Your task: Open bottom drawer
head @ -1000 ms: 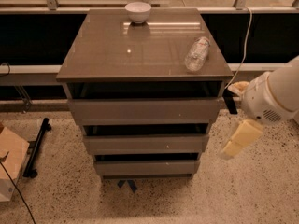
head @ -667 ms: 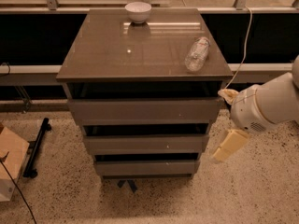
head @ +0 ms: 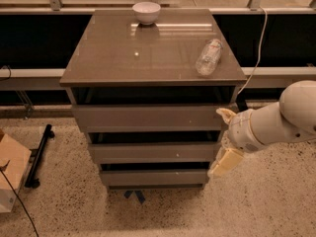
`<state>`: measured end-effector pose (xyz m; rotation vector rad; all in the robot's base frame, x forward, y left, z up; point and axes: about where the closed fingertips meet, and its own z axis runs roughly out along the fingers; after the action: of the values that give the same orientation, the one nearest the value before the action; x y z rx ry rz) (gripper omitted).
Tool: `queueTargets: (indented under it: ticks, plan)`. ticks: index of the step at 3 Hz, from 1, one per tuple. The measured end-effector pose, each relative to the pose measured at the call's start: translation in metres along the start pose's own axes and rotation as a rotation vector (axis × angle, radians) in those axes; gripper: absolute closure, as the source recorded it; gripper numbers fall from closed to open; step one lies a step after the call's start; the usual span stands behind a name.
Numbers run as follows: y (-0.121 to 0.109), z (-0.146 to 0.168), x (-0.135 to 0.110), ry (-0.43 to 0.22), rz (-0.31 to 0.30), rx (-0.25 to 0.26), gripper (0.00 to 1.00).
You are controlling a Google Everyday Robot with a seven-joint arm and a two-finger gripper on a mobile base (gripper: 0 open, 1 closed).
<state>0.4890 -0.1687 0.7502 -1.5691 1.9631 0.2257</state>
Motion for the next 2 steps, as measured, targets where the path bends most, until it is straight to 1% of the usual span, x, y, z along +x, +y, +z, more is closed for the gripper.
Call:
queueTargets:
  ticks: [1, 2]
  plan:
    - [0.000, 0.000, 0.000, 0.000, 0.000, 0.000, 0.00]
    - [0.007, 0.013, 0.010, 0.097, -0.024, 0.041, 0.00]
